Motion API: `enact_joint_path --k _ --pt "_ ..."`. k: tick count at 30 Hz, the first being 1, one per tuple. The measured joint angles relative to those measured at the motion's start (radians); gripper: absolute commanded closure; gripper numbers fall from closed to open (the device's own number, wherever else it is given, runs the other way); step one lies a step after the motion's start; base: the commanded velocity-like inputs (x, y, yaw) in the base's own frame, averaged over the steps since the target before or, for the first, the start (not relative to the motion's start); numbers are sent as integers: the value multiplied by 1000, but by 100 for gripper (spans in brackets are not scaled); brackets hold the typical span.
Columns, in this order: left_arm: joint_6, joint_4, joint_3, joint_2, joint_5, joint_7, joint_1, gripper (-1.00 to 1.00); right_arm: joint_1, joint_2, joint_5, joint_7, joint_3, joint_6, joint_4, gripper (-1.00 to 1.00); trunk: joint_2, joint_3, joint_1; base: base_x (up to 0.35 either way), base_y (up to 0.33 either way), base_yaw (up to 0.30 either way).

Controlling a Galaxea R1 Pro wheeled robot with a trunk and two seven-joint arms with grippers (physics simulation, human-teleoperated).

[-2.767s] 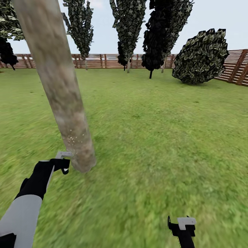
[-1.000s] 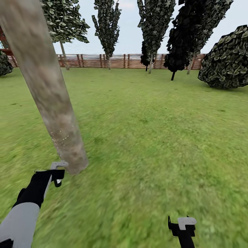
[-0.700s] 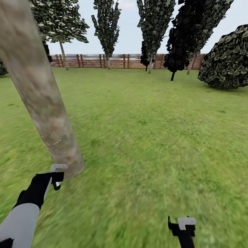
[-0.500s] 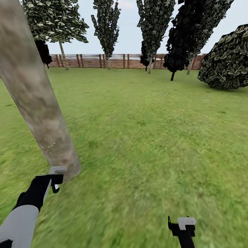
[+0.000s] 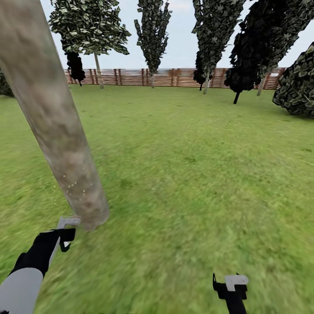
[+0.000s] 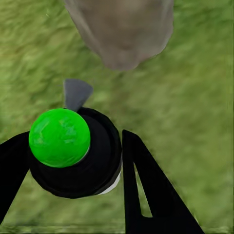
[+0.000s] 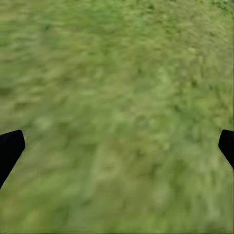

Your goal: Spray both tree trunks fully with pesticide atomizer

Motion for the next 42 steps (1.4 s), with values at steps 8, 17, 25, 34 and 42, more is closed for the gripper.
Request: enact_joint_path --k 8,17,25,34,42 --pt "-54 43 1 -2 5 118 9 100 0 1 0 0 0 0 0 -100 0 0 0 0 0 31" --pt "-56 44 5 -6 6 128 9 100 0 1 0 0 0 0 0 -100 0 0 -1 211 -52 0" --pt "-58 45 5 -17 9 139 14 100 0 3 0 0 0 0 1 -100 0 0 0 191 -189 219" --pt "-57 43 5 -30 7 138 14 100 0 2 1 0 0 0 0 -100 0 0 0 4 -274 212" --pt "-57 43 5 -41 6 139 14 100 0 0 0 -3 0 0 0 -100 0 0 0 47 -276 5"
